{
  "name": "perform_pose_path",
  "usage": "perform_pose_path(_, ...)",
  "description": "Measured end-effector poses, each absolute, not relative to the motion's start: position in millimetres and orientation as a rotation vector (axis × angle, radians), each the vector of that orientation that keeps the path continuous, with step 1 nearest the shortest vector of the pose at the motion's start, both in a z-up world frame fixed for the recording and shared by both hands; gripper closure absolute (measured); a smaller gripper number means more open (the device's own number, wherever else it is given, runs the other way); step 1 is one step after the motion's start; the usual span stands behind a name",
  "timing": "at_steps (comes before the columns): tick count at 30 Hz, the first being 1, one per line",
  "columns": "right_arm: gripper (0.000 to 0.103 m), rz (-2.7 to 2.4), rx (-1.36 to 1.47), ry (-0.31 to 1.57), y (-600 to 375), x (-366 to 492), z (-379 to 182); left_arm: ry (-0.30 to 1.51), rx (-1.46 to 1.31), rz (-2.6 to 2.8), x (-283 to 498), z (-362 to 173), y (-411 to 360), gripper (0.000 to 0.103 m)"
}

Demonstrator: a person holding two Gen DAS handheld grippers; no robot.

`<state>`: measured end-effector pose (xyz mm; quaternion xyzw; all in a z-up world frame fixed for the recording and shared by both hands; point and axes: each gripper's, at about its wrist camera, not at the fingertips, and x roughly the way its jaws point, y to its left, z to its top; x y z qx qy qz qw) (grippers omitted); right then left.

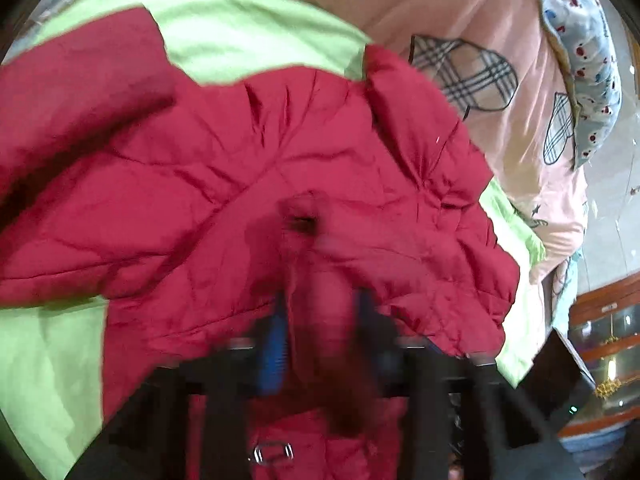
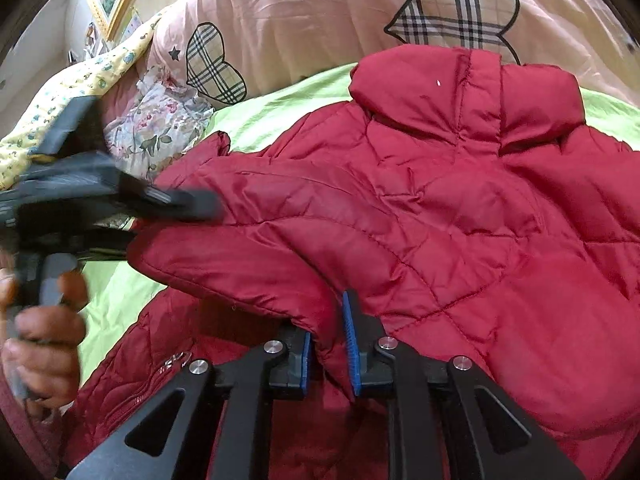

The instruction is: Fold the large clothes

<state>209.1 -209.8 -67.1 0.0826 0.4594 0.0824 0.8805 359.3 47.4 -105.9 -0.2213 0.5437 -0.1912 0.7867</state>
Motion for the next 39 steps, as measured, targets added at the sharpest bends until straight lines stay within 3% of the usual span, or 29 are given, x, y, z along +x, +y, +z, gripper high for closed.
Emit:
perform_pose_path(3,0.061,0.173,0.216,0.965,-220.0,189.8,-60.3,1.135,-0.408,-0.413,358.1,-108.0,45.1,0.082)
perform_pose_path(9,0.054,0.032,0.264,0.878,-266.4,158.4,-22.2,0.994,-0.031,-0.24,340.7,-99.7,19.8,0.083)
perform_pose_path(13,0.039,-0.155,0.227,0.87,-311.2,167.6,-12.2,0.976,0.082,-0.215,338.2,-110.8,-3.7,0.083)
perform_pose_path(15,0.041,-0.193,0.214,0.953,-325.0,177.1,-27.3,0.976,0.088,-0.202,338.0,-108.4,-8.2,0.077)
perform_pose_path(18,0.041,-0.211,0.178,1.012,-333.1,182.0,-49.7,0.952,0.054,-0.145,327.6,-94.7,4.7,0.055)
perform_pose_path(24,0.033,-0.209,0.179,0.965,-331.1,182.4,-55.8,0.835,-0.077,-0.221,299.7,-60.9,18.8,0.055)
perform_pose_path(29,0.03,-0.213,0.169,0.947,-330.1,178.3,-62.5,0.939,0.092,-0.222,313.3,-96.4,-33.0,0.054)
perform_pose_path(33,0.027,-0.199,0.19,0.939,-332.5,175.0,-63.7,1.0,0.046,-0.208,326.1,-129.0,-29.1,0.05)
perform_pose_path(35,0.021,-0.17,0.212,0.925,-333.4,173.9,-63.6,0.988,0.022,-0.219,327.5,-131.5,-25.9,0.05)
perform_pose_path(37,0.004,-0.109,0.242,0.908,-332.5,173.9,-63.9,0.981,0.044,-0.215,330.0,-133.3,-30.5,0.049)
perform_pose_path(39,0.002,-0.114,0.208,0.925,-326.2,175.7,-63.7,0.975,0.057,-0.211,322.0,-130.0,-31.6,0.049)
